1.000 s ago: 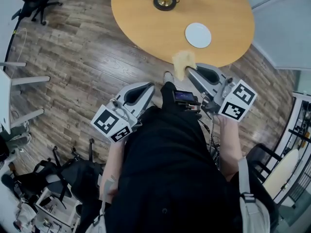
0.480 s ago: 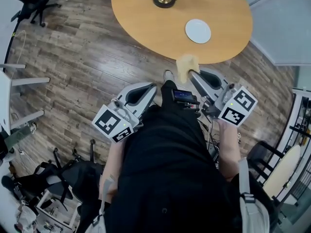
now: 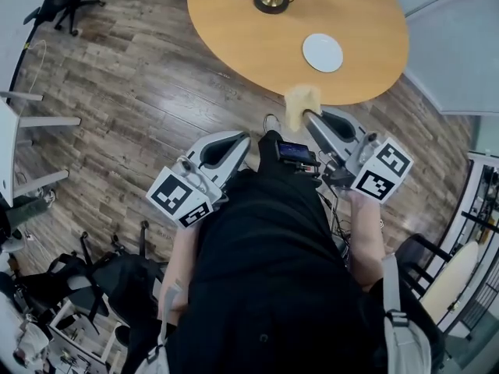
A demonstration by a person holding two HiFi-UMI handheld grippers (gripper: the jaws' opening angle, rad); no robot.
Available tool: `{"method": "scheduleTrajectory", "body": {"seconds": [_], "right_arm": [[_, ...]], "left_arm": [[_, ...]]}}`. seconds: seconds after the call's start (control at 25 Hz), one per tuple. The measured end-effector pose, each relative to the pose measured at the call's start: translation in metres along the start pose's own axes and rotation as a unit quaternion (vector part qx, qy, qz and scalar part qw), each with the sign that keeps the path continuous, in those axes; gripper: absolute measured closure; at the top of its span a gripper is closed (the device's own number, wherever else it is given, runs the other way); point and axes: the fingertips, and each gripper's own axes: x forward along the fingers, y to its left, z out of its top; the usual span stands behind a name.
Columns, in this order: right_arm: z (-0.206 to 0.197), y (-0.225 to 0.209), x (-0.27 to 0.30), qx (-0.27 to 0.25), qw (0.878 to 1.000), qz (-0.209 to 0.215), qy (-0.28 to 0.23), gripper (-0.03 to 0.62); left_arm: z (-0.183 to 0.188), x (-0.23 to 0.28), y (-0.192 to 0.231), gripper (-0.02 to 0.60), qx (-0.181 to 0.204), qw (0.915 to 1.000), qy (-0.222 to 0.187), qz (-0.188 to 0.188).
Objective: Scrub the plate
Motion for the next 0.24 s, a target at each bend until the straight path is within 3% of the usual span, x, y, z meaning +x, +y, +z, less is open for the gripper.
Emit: {"method": "scheduleTrajectory", "body": {"seconds": [0.24], "right_arm": [[0.0059, 0.0074, 0.0022, -0.004, 1.000, 0.005, 0.004, 0.566]], "left_arm": [[0.0050, -0.0054, -0.0003, 0.569, 0.000, 1.0000, -0.006, 0.004]]}}
